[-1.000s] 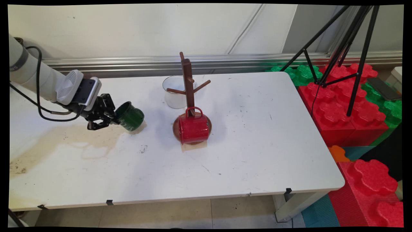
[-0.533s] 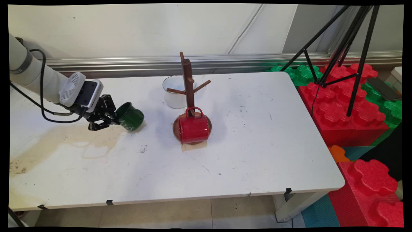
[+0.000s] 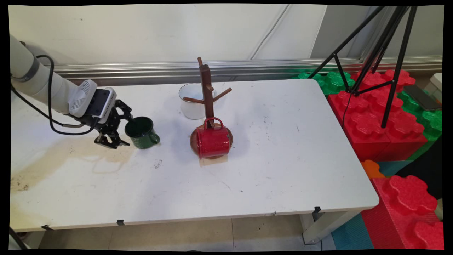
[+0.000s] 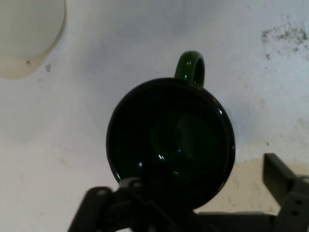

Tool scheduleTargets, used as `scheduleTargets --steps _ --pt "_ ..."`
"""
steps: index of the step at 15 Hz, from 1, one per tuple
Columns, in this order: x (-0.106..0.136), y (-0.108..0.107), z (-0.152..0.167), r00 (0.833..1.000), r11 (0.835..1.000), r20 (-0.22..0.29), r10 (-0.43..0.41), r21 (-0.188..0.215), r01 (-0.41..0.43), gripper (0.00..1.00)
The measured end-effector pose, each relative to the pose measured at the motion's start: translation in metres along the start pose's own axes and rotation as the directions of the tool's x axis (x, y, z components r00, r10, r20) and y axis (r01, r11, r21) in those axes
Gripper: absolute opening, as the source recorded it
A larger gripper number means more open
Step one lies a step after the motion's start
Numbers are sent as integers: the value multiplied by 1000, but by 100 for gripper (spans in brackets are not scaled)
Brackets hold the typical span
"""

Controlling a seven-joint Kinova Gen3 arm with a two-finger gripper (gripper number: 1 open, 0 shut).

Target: Place the picked object on the table

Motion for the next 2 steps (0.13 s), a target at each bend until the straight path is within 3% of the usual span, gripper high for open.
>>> scheduleTargets --steps 2 --pt "2 -1 0 1000 1000 -9 -11 0 11 100"
